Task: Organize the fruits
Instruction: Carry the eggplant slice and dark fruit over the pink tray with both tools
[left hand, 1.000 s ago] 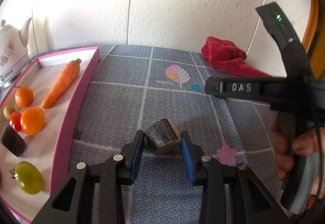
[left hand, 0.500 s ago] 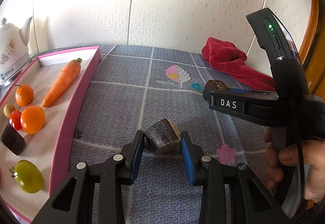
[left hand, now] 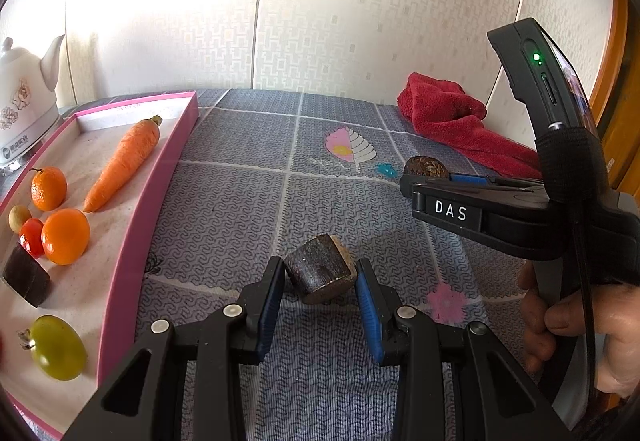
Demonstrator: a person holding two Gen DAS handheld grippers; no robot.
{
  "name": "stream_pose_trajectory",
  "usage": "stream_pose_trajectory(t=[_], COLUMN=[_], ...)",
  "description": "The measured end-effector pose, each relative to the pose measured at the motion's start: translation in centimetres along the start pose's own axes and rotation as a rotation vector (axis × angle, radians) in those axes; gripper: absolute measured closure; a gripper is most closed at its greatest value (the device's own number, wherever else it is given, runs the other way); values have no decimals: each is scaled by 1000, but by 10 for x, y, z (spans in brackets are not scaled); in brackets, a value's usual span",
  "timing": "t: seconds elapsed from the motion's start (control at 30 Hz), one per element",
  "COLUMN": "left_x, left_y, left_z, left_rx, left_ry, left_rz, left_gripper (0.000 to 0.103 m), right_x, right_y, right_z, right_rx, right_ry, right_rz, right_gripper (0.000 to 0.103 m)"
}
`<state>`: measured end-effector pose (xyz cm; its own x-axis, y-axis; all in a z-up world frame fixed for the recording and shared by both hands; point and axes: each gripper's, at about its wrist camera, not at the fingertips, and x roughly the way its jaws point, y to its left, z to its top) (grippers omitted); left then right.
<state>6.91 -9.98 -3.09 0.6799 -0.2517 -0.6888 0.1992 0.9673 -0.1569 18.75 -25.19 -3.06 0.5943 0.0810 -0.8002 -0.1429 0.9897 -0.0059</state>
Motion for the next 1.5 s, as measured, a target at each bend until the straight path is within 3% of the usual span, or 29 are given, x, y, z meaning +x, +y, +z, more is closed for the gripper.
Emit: stream_pose_trajectory(t=[0.77, 0.93, 1.23, 1.5], left_x=[-7, -16, -57, -93], left_y=[0, 5, 10, 40], left_z=[-3, -6, 5, 19], left_rx=[34, 5, 0, -34], left_ry=[-1, 9, -80, -146], left_rz=[29, 43, 63, 154], left_gripper=[67, 67, 67, 67], right_x=[-2, -1, -5, -15], right_y=[-1, -2, 2, 18], right_z=[2, 3, 0, -2], right_rx=[-2, 2, -5, -37], right_ry=[9, 12, 26, 10], right_rz=[3, 6, -2, -1], right_gripper=[62, 62, 62, 62])
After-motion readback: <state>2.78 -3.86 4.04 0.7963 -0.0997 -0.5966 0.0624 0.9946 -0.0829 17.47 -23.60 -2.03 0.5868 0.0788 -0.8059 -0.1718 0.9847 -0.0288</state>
